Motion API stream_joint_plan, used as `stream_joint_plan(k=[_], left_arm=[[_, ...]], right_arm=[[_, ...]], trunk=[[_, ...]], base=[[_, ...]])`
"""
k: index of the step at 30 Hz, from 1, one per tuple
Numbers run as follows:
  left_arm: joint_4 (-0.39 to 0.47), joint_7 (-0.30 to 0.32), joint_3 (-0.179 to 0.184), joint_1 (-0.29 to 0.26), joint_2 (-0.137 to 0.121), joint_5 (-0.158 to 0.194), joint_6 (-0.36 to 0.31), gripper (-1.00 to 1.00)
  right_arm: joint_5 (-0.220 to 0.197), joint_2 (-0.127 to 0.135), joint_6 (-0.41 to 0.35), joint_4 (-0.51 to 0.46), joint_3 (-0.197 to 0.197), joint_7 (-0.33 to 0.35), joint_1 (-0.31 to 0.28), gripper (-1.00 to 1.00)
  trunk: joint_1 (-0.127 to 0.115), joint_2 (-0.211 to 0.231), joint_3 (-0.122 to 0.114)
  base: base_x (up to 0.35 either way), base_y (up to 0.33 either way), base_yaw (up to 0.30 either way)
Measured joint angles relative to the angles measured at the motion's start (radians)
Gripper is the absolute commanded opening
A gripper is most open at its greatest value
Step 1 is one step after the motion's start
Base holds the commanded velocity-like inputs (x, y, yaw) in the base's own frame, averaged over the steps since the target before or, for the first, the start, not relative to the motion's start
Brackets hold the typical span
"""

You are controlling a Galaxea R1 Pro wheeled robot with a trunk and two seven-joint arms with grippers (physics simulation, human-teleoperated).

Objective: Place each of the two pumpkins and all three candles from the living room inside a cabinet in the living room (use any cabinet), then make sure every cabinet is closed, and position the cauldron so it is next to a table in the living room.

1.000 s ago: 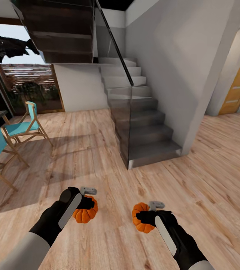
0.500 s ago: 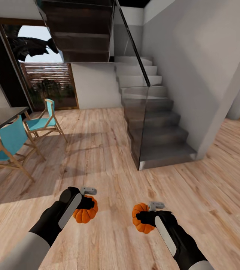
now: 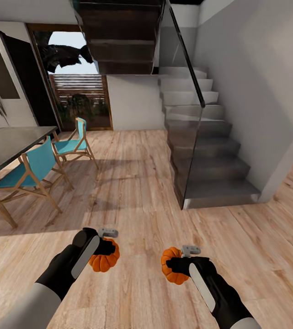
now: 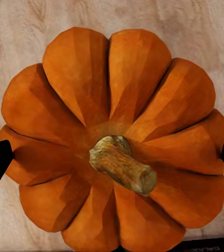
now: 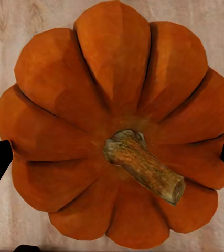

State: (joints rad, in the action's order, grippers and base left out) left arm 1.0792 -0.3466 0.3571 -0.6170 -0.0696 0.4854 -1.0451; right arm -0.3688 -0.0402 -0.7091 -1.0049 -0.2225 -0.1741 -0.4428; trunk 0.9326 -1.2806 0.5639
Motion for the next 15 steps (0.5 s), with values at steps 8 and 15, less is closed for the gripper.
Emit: stream_joint_plan(k=[8,15], left_arm=[[0.0,0.0,0.0,0.0,0.0,-0.001,0.0,-1.0],[0.0,0.0,0.0,0.0,0.0,-0.001,0.0,-1.0]], right_arm=[[0.001,0.0,0.0,0.001,0.0,0.0,0.0,-1.0],[0.001,0.0,0.0,0.003,0.0,0.0,0.0,-1.0]], trunk=[[-0.031,0.056,-0.018],[-0.058,0.105,-0.033]], base=[[0.0,0.0,0.237],[0.0,0.0,0.237]])
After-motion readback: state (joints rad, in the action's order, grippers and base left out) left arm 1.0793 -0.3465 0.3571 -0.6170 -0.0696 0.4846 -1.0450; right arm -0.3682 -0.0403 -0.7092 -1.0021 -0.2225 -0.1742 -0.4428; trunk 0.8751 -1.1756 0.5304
